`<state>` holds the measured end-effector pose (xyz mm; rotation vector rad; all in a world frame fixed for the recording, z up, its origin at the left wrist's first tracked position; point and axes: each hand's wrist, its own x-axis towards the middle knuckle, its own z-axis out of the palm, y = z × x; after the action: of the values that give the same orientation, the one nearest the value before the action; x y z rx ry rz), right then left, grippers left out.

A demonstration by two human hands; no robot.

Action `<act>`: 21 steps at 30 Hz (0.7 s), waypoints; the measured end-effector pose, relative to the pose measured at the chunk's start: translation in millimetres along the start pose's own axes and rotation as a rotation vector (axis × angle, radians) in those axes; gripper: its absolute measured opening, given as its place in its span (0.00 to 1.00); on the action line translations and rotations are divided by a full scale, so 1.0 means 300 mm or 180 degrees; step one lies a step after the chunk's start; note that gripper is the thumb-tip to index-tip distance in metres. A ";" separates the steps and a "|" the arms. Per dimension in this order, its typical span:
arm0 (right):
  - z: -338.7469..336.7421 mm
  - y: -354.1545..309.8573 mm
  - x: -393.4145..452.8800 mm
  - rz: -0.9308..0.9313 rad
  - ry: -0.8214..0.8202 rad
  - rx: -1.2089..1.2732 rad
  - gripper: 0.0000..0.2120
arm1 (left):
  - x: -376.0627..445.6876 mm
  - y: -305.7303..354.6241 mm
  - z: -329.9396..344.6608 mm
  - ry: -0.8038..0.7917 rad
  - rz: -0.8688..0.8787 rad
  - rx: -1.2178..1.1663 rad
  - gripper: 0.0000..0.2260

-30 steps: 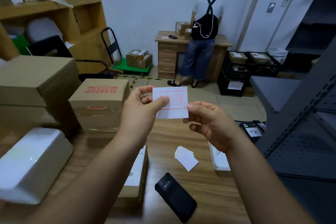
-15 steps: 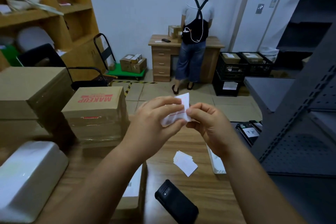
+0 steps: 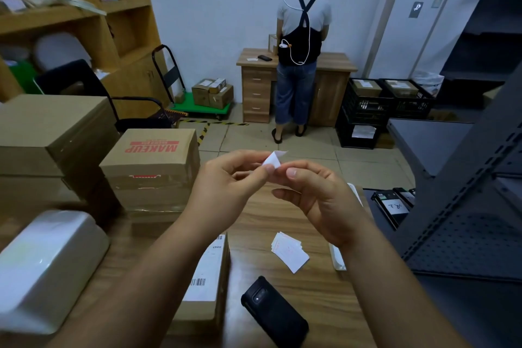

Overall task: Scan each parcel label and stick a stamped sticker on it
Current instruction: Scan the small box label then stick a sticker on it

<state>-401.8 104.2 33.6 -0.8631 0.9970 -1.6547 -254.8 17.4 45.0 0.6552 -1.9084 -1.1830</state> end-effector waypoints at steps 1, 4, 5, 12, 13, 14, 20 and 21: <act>0.004 0.003 0.003 -0.0009 0.0032 -0.0030 0.07 | 0.000 -0.002 0.002 0.0013 -0.0034 -0.0052 0.09; 0.009 0.004 0.004 -0.0050 0.0084 -0.0129 0.05 | 0.000 -0.006 0.006 -0.0019 -0.0069 -0.0114 0.09; 0.009 0.005 0.004 -0.0073 0.0091 -0.0161 0.05 | 0.000 -0.009 0.007 -0.0045 -0.0069 -0.0131 0.09; -0.007 0.006 0.003 -0.0104 0.0155 -0.0263 0.05 | 0.000 -0.012 0.022 -0.0122 -0.0094 -0.0104 0.08; -0.012 0.006 0.002 -0.0112 0.0145 -0.0277 0.05 | 0.001 -0.010 0.025 -0.0127 -0.0084 -0.0075 0.08; -0.015 0.003 0.000 -0.0115 0.0142 -0.0289 0.05 | 0.002 -0.008 0.029 -0.0131 -0.0072 -0.0039 0.08; -0.039 -0.005 -0.004 -0.0174 0.0296 -0.0396 0.04 | 0.012 -0.008 0.050 -0.0222 0.0006 0.0162 0.09; -0.044 -0.005 -0.005 -0.0191 0.0311 -0.0424 0.03 | 0.014 -0.008 0.055 -0.0241 0.0013 0.0170 0.09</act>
<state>-413.6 108.7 29.5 -0.9149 1.1697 -1.7096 -270.6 21.4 39.9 0.6428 -2.0096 -1.1729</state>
